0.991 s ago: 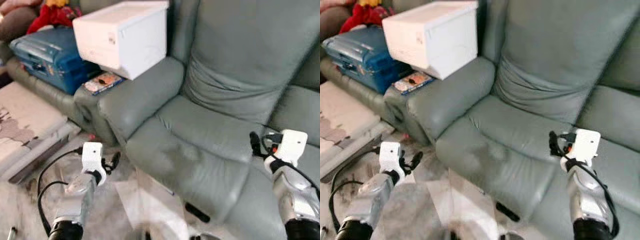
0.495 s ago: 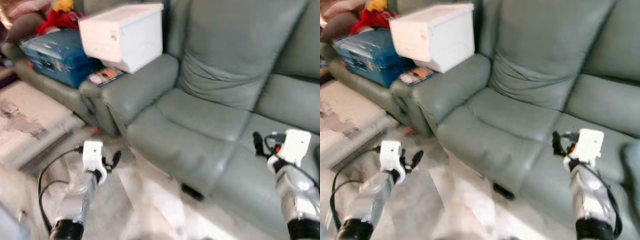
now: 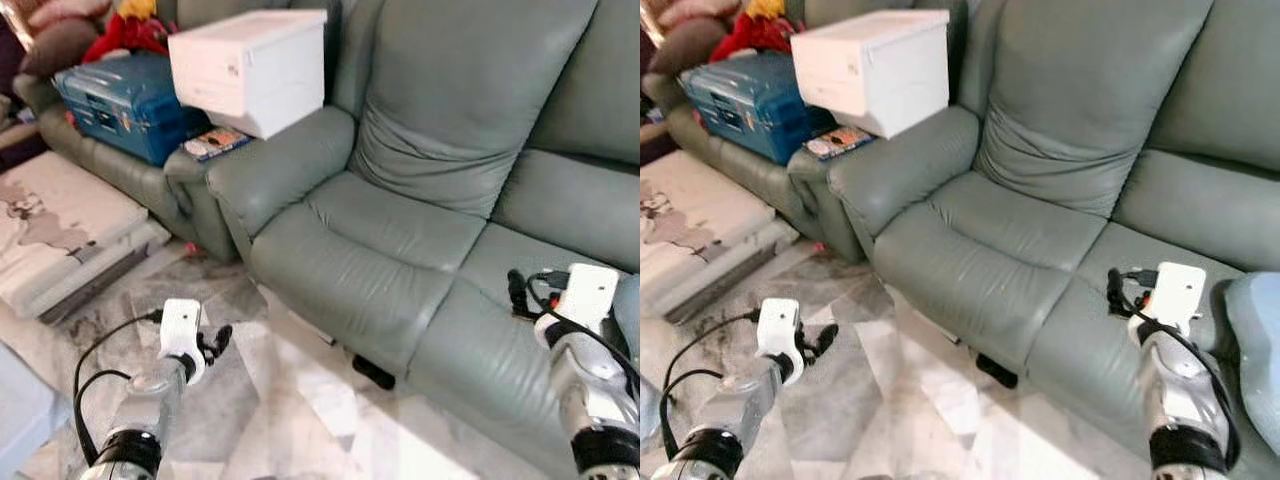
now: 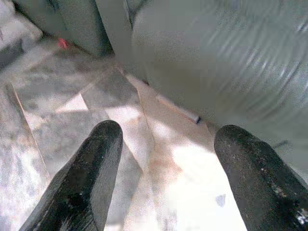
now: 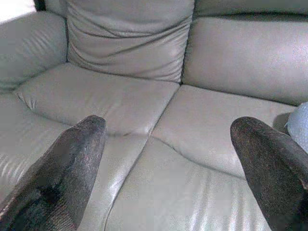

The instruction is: Picking trash to rubbish bin

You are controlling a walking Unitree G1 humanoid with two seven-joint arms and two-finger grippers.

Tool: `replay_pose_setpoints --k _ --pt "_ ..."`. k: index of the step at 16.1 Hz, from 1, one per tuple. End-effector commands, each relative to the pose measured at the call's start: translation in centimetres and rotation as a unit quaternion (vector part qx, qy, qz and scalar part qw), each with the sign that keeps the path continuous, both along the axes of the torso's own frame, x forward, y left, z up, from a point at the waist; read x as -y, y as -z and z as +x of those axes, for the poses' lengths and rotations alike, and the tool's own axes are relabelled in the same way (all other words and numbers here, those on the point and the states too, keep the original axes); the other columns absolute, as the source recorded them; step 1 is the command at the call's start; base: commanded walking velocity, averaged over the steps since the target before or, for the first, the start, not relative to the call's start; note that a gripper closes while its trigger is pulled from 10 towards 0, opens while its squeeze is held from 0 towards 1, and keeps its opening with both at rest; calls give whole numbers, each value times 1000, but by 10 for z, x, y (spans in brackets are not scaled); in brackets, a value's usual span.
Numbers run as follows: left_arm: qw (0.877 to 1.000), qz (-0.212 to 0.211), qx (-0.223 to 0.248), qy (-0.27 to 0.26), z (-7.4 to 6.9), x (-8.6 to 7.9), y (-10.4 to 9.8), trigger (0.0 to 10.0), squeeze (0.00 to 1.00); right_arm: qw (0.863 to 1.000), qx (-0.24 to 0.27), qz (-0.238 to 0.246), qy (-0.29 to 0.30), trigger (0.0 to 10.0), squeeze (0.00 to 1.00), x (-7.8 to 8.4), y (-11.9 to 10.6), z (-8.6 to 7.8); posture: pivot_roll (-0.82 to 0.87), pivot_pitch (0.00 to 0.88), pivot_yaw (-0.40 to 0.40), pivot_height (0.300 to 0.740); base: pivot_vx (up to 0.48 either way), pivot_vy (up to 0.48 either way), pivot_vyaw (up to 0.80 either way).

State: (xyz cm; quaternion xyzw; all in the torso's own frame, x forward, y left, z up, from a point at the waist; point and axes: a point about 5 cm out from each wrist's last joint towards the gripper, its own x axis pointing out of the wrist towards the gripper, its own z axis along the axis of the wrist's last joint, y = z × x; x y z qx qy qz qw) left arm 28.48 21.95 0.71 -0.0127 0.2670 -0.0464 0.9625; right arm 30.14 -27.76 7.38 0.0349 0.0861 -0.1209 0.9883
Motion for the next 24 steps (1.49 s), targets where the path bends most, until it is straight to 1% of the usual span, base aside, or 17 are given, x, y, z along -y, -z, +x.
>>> replay_pose_setpoints --k 1,3,5,6,8,9,10,12,13,15,17,18,19,20,21,23,24 --pt "1000 14 7 4 4 -5 -4 10000 0 1000 3 -6 2 10000 0 0 -2 4 11 57 45 740 0 0 0" --pt "1000 13 -23 16 -1 1 8 10000 0 999 -31 -8 11 10000 0 0 13 4 7 50 43 740 0 0 0" --pt "999 14 -41 10 -5 1 15 10000 0 999 -46 -5 13 10000 0 -2 21 2 3 46 42 740 0 0 0" --pt "998 19 -68 1 -15 -1 25 10000 0 997 -73 1 14 10000 0 -5 34 -4 3 46 42 740 0 0 0" --pt "995 22 -98 -15 -27 -3 36 10000 0 994 -105 10 25 10000 0 -5 49 -14 1 43 43 740 0 0 0" --pt "991 26 -128 -34 -40 -6 47 10000 0 988 -147 34 37 10000 0 -7 69 -28 -2 40 46 740 0 0 0" --pt "990 27 -136 -36 -43 -7 49 10000 0 986 -158 44 39 10000 0 -9 74 -33 -3 38 46 740 0 0 0" --pt "984 35 -170 -41 -59 -6 60 10000 0 974 -212 78 33 10000 0 -19 98 -53 -7 34 48 740 0 0 0" --pt "981 32 -183 -47 -66 -5 65 10000 0 967 -233 92 35 10000 0 -23 107 -62 -4 32 47 740 0 0 0" --pt "977 32 -205 -44 -76 0 73 10000 0 957 -270 101 27 10000 0 -31 121 -76 -3 31 47 740 0 0 0" --pt "976 38 -211 -45 -78 4 75 10000 0 948 -299 110 15 10000 0 -39 130 -85 6 29 44 740 0 0 0" --pt "975 43 -210 -50 -77 5 75 10000 0 939 -320 127 1 10000 0 -46 136 -92 21 25 36 740 0 0 0" --pt "975 45 -210 -49 -77 5 75 10000 0 935 -332 120 -14 10000 0 -51 139 -95 21 25 36 740 0 0 0" --pt "975 48 -211 -48 -77 5 75 10000 0 934 -336 120 -18 10000 0 -54 141 -97 26 25 33 740 0 0 0" --pt "972 64 -219 -49 -81 -1 76 10000 0 927 -350 130 -26 10000 0 -63 145 -101 37 26 29 740 0 0 0" --pt "970 68 -228 -51 -85 -4 78 10000 0 924 -360 125 -33 10000 0 -65 147 -102 40 31 26 740 0 0 0" --pt "970 62 -231 -50 -86 -3 78 10000 0 924 -360 126 -34 10000 0 -66 147 -102 40 31 26 740 0 0 0"
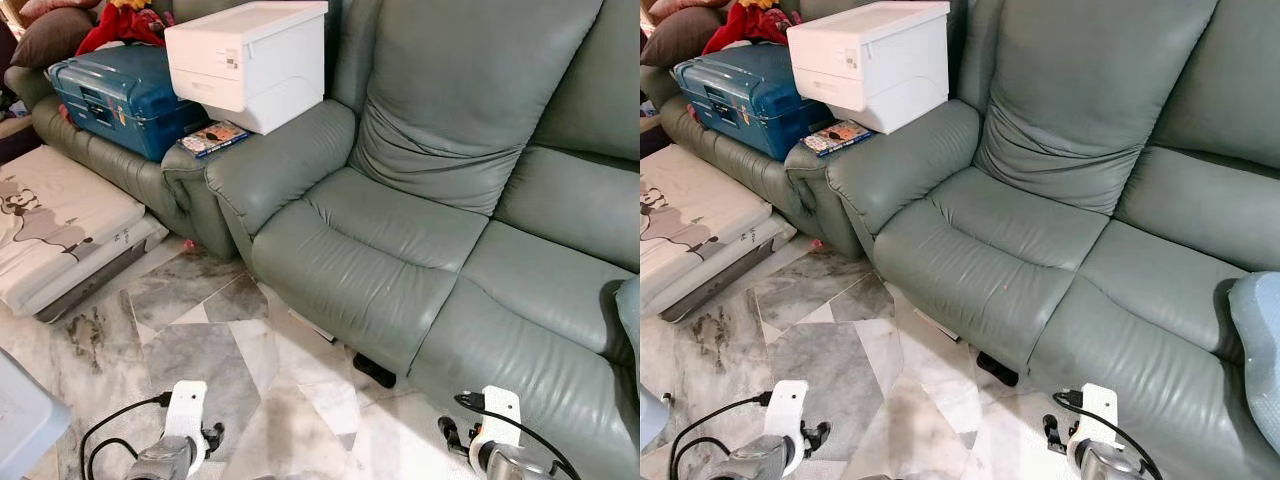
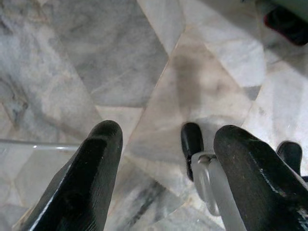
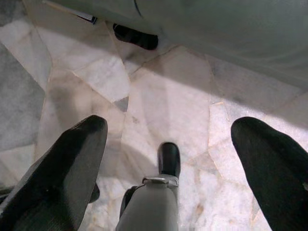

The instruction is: Picking trash to rubbish bin

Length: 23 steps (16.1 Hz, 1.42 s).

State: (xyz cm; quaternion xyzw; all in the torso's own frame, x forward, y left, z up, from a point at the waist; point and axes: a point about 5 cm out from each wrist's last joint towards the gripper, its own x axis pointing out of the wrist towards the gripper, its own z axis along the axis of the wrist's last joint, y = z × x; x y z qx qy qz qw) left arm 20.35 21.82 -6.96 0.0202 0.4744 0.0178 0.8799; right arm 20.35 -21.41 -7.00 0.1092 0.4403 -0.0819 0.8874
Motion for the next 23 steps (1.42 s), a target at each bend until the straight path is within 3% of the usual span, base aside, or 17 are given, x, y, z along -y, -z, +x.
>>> replay_pose_setpoints --k 1,3,5,7,18,23 --pt "1000 -3 -9 -2 -3 -2 1 10000 0 1000 -12 3 -1 10000 0 -2 3 -4 31 36 28 740 0 0 0" --pt "1000 -9 -1 4 3 3 -1 10000 0 1000 -10 0 -1 10000 0 -2 3 -4 26 39 28 740 0 0 0" --pt "1000 -11 -9 11 -11 -5 4 10000 0 1000 -12 -3 -2 10000 0 -1 3 -4 23 39 28 740 0 0 0" --pt "1000 -16 -7 16 -9 -5 3 10000 0 1000 -15 -5 -6 10000 0 -3 3 -4 21 40 28 740 0 0 0" --pt "1000 -22 -5 19 -10 -3 4 10000 0 1000 -16 -11 -15 10000 0 -3 2 -2 18 42 31 740 0 -392 0" --pt "1000 -22 -2 11 -8 -3 3 10000 0 1000 -15 -14 -20 10000 0 -3 1 0 17 38 33 740 0 -113 0"
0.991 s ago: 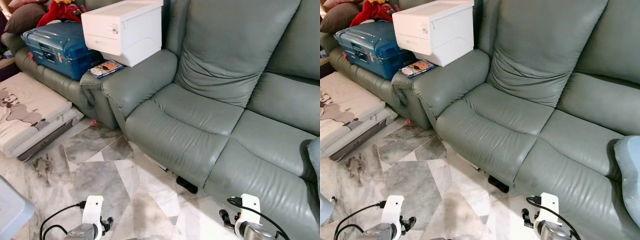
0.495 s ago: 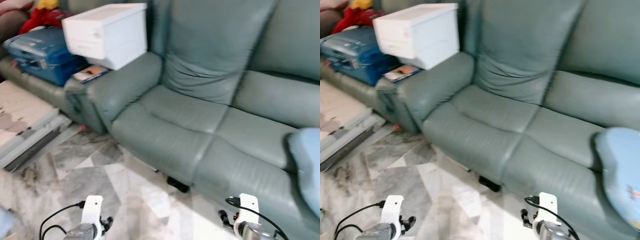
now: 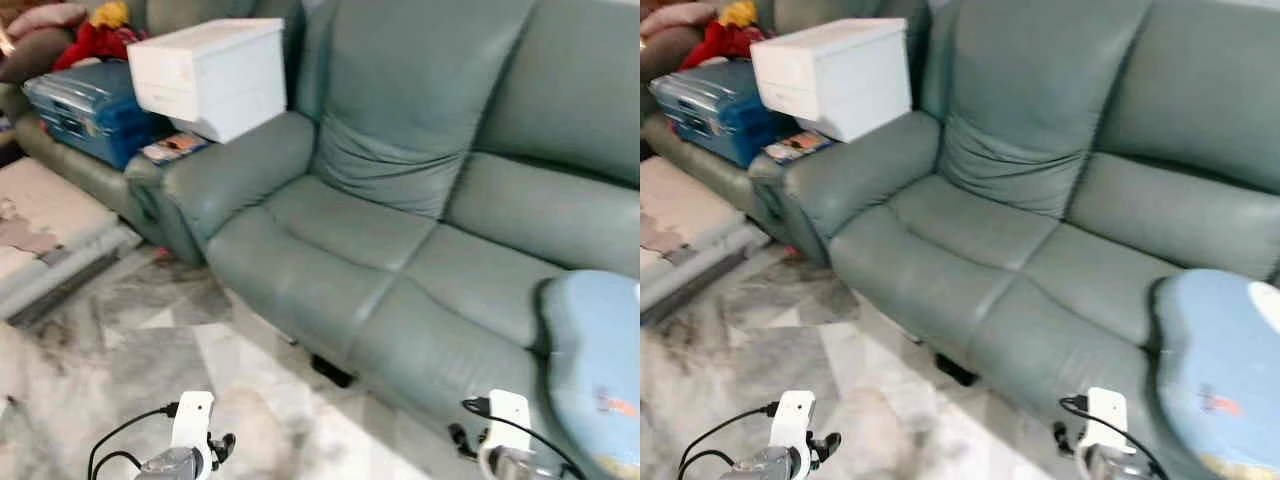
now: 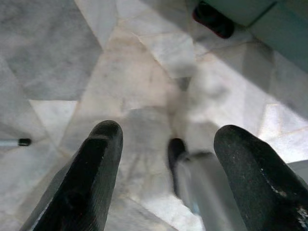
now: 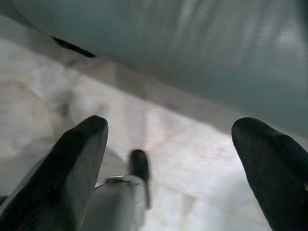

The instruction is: Picking trash to rubbish bin

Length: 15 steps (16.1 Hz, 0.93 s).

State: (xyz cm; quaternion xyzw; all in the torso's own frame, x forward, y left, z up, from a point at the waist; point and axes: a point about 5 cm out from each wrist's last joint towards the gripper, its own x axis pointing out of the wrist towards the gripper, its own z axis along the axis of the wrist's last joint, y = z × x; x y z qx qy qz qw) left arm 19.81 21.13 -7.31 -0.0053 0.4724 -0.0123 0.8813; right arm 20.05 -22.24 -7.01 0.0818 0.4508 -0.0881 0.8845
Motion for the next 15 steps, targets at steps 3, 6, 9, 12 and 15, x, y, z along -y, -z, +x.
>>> replay_pose_setpoints --k 3,6,9,12,15 --pt "1000 16 -6 -2 -2 -10 -1 10000 0 1000 -2 10 -16 10000 0 -12 1 4 19 38 30 740 0 0 0" --pt "1000 19 -6 1 -1 -9 -1 10000 0 1000 -2 8 -19 10000 0 -12 0 4 19 38 30 740 0 0 0" --pt "1000 21 -4 2 0 -9 -2 10000 0 1000 -4 4 -25 10000 0 -11 0 4 21 30 29 740 0 0 0" --pt "1000 18 -7 -7 0 -9 -1 10000 0 1000 -4 2 -28 10000 0 -11 0 4 20 31 30 740 0 160 0" --pt "1000 21 -3 -3 1 -9 -2 10000 0 1000 -3 1 -29 10000 0 -11 0 4 17 35 29 740 0 160 0"
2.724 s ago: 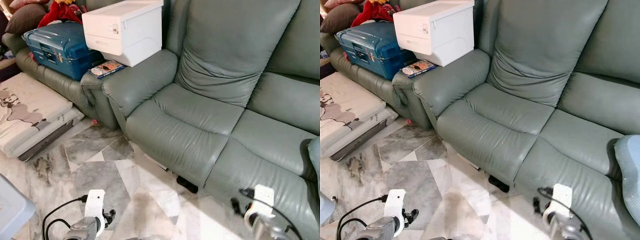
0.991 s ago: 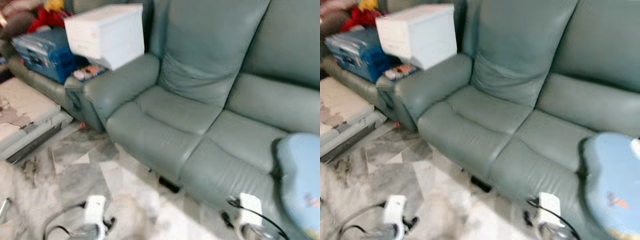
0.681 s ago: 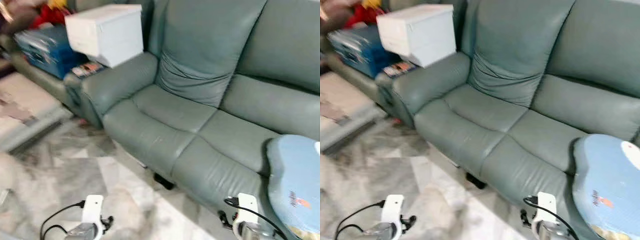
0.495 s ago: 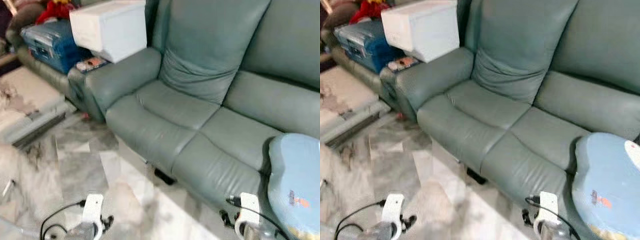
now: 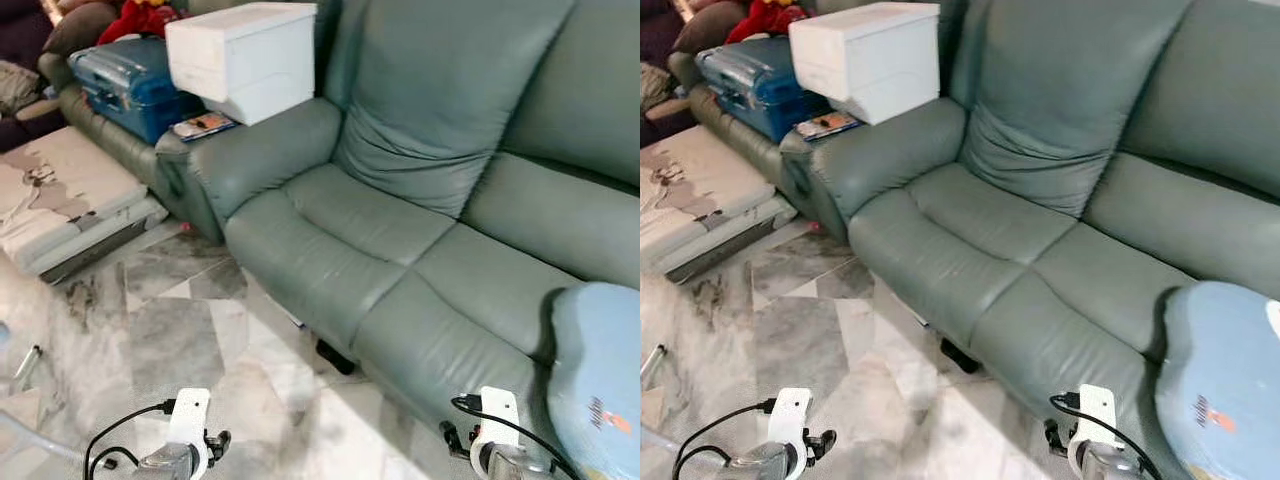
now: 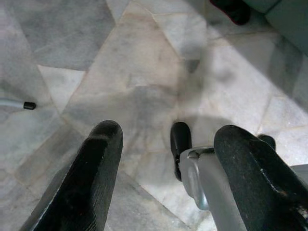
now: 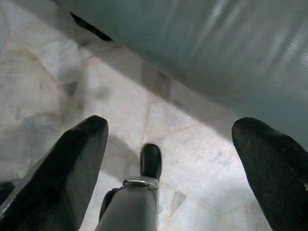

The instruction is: Picking trash to rubbish bin

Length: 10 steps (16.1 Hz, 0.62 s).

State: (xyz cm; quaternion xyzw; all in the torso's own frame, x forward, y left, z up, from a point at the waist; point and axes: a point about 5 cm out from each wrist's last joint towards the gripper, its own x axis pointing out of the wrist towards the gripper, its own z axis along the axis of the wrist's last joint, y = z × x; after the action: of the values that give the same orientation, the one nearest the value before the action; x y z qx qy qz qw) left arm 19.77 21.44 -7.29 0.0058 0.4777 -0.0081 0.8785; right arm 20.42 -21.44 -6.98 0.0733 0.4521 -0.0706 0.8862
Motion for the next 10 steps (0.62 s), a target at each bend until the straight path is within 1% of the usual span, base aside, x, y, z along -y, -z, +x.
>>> replay_pose_setpoints --k 1,7,10 --pt "1000 8 2 -5 1 -6 -2 10000 0 1000 -4 0 -10 10000 0 -3 1 0 17 35 29 740 0 0 0" --pt "1000 13 -8 14 0 -6 -1 10000 0 1000 -8 -5 -17 10000 0 -3 1 0 16 39 30 740 0 0 0" --pt "1000 11 -13 9 0 -6 -1 10000 0 1000 -9 -8 -22 10000 0 -3 1 0 15 39 31 740 0 0 0"
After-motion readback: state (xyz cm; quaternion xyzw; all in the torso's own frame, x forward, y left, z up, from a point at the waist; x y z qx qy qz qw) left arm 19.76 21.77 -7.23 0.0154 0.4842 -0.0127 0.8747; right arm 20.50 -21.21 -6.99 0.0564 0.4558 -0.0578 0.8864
